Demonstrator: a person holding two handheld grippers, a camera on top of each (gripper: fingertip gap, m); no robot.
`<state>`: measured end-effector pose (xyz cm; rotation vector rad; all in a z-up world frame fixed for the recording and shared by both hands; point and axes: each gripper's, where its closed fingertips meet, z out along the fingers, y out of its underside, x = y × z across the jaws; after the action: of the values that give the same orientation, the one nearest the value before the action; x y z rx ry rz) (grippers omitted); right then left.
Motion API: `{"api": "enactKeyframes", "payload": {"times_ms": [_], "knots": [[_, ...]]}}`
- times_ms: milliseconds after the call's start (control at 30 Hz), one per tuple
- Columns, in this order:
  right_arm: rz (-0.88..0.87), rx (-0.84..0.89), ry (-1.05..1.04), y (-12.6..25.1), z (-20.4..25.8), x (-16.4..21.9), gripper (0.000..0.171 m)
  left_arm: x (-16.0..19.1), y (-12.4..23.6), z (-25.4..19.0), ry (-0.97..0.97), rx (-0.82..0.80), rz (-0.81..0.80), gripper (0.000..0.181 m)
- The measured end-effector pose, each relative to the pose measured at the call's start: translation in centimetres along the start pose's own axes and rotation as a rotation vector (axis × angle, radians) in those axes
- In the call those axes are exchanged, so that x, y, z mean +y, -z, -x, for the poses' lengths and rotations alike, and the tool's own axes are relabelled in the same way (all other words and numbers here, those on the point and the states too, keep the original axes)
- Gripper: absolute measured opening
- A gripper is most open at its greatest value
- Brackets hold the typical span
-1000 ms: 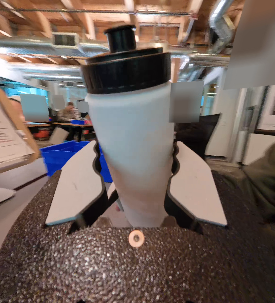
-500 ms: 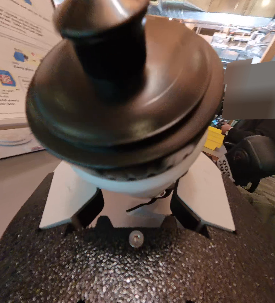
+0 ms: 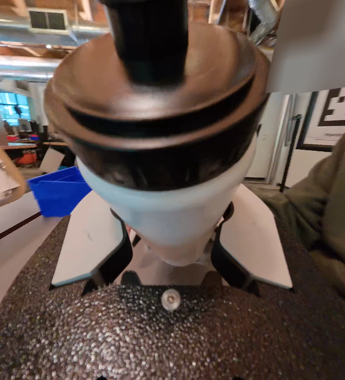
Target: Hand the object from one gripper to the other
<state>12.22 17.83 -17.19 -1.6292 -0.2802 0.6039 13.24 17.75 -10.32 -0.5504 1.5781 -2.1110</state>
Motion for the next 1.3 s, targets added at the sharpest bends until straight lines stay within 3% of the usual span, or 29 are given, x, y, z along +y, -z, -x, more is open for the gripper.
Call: {"api": "enactKeyframes", "payload": {"times_ms": [267,400,533,700,867,1000,1067,1133,1233,1300], "knots": [[0.068,-0.024,0.05,-1.3,0.6,0.9,0.094,0.1,-0.8,-1.0,-0.041,0.034,0.016,0.098],[0.041,0.143,0.155,-0.6,-1.5,0.0,0.094,-0.2,-0.4,0.9,-0.07,-0.112,-0.002,0.09],[0.036,0.372,0.33,0.2,-3.9,-1.0,0.093,0.5,-0.4,3.3,-0.025,-0.28,0.07,0.118],[0.171,0.617,0.605,0.8,-6.1,-0.6,0.094,0.1,-0.9,3.3,0.034,-0.29,0.013,0.106],[0.205,0.718,0.667,1.4,-7.0,-0.8,0.093,0.7,-1.2,3.8,0.021,-0.339,0.057,0.101],[0.213,0.664,0.612,1.5,-7.0,0.0,0.091,1.3,-1.5,3.9,-0.012,-0.339,0.106,0.099],[0.17,0.575,0.552,1.5,-6.0,-0.1,0.088,0.8,-1.1,4.4,-0.115,-0.399,0.101,0.099],[0.086,0.491,0.42,1.9,-5.2,-1.0,0.099,0.3,0.0,5.4,-0.303,-0.523,0.161,0.099],[-0.174,0.299,0.228,2.7,-2.6,-4.6,0.095,0.3,1.6,7.2,-0.628,-0.724,0.347,0.099],[-0.266,0.269,0.284,3.3,-1.2,-6.4,0.087,1.2,2.6,8.5,-0.815,-0.846,0.535,0.099]]}}
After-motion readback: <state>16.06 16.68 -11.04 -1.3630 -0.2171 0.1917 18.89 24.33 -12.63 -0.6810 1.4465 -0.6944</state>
